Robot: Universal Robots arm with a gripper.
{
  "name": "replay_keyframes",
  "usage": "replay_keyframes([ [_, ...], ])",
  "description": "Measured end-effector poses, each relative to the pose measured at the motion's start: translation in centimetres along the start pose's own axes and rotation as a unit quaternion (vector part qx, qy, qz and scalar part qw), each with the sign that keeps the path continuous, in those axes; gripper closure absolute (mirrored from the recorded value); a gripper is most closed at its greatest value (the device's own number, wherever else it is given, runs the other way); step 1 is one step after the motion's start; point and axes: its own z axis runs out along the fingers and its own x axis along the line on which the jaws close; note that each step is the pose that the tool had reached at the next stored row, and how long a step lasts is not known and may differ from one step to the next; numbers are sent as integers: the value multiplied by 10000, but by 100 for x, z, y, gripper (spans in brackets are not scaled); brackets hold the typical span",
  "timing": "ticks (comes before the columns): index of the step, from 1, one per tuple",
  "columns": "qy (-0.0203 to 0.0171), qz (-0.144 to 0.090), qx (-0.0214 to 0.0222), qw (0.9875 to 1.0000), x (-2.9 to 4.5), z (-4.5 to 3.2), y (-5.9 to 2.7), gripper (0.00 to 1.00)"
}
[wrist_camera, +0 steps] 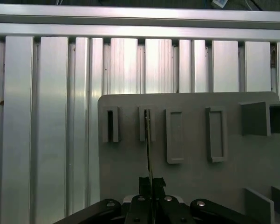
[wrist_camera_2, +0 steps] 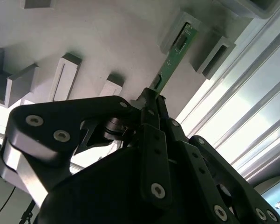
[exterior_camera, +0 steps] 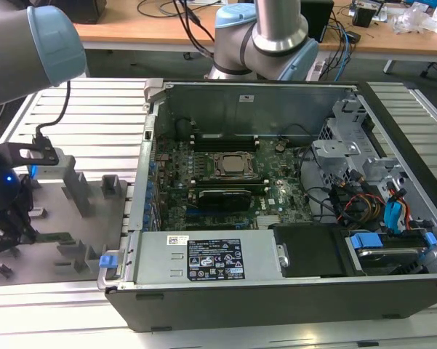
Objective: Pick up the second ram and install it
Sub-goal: 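Pick up the second ram and move it above second insertion slot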
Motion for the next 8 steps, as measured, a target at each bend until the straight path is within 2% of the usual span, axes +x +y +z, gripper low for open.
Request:
replay_keyframes([
  [8,0,0,0,10000,-4,-120,5,86],
])
